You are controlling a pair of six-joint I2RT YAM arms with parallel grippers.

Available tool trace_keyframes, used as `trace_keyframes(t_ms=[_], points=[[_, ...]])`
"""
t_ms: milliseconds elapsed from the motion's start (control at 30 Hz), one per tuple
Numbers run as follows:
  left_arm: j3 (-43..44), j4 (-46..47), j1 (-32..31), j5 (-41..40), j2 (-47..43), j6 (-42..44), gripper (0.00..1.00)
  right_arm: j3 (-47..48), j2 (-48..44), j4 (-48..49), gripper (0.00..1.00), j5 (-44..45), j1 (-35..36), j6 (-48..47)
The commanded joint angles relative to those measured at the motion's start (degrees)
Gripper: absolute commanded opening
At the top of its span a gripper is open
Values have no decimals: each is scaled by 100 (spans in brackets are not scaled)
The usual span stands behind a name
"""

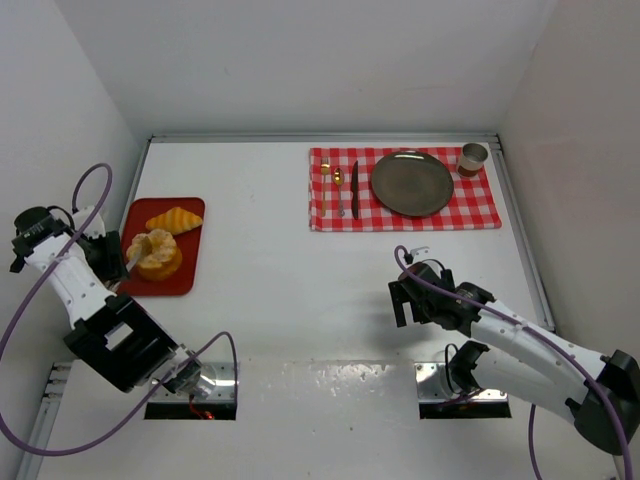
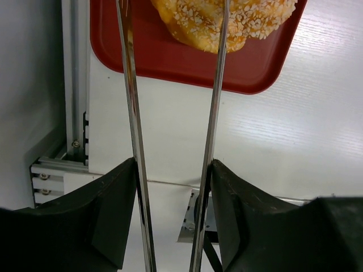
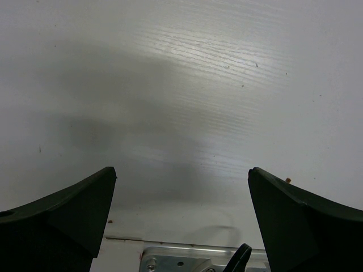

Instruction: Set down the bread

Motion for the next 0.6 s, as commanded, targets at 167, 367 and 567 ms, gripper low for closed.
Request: trace_keyframes(t_ms=[167,367,567], points=[[-235,542,73,140,403,-187,49,103,10,114,99,-35,-7,-20],[-51,306,73,316,333,-108,13,68,-51,87,99,-35,-16,33],[712,-467,73,693,218,208,8,77,-34,87,99,-9,2,41]])
